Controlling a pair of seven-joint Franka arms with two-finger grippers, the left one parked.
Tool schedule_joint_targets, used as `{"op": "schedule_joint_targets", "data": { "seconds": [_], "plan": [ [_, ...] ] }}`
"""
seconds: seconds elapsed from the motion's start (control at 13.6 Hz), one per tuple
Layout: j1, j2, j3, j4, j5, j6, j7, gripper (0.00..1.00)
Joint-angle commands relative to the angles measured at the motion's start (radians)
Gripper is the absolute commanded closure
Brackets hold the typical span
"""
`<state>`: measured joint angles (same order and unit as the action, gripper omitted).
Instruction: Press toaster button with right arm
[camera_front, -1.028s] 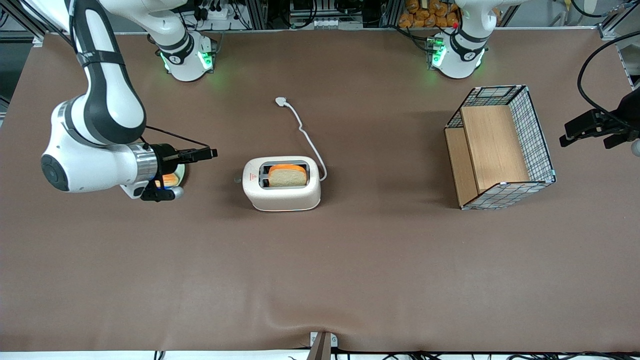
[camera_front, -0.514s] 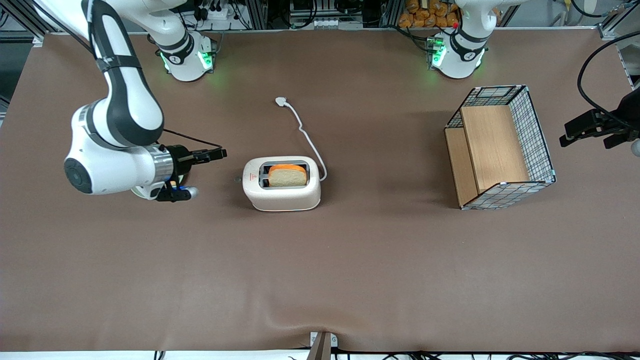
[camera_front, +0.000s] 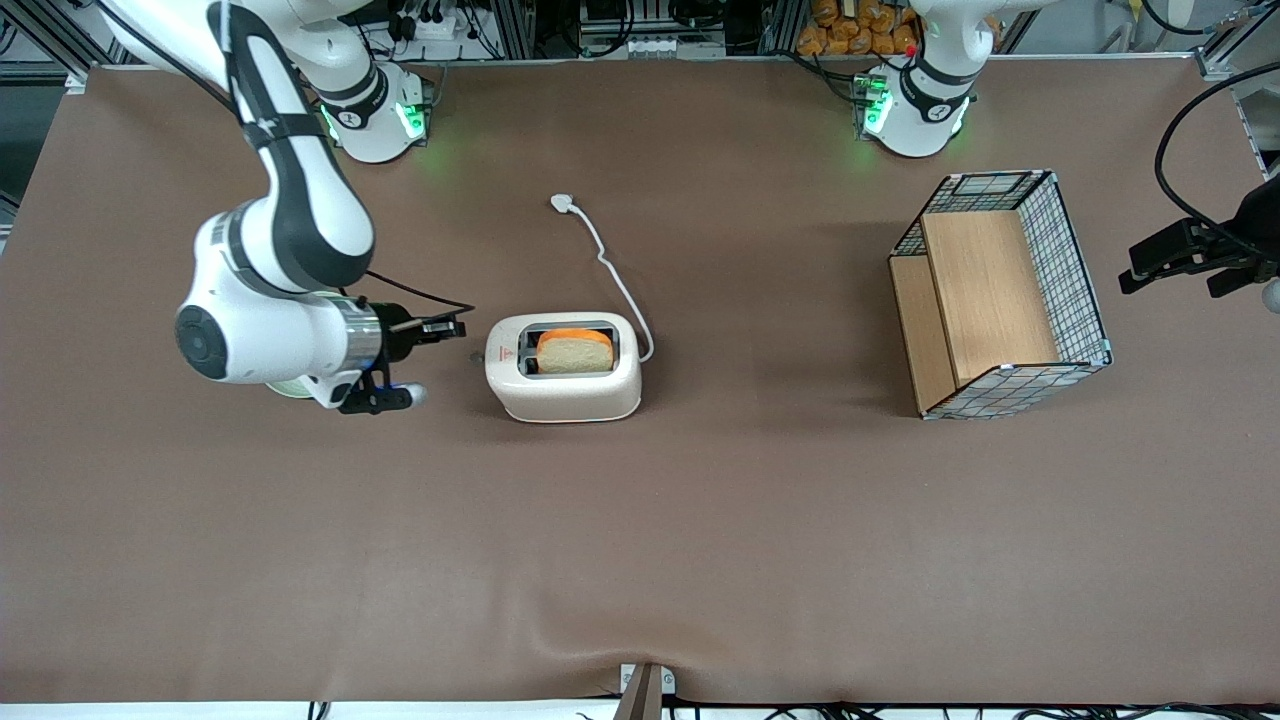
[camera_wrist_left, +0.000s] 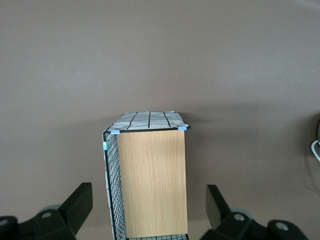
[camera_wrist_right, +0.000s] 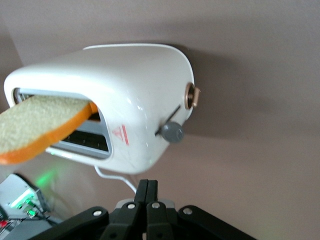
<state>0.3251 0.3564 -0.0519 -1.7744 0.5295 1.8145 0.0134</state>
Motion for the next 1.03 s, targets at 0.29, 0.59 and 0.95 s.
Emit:
{"op": "schedule_joint_targets", "data": {
  "seconds": [0.29, 0.59, 0.95],
  "plan": [
    [0.008, 0.049, -0.008, -0.034, 0.001, 0.103, -0.116, 1.00],
    [0.009, 0.059, -0.008, -0.066, 0.004, 0.163, -0.118, 1.00],
    [-0.001, 0.096, -0.006, -0.068, 0.024, 0.184, -0.124, 1.00]
  ]
}}
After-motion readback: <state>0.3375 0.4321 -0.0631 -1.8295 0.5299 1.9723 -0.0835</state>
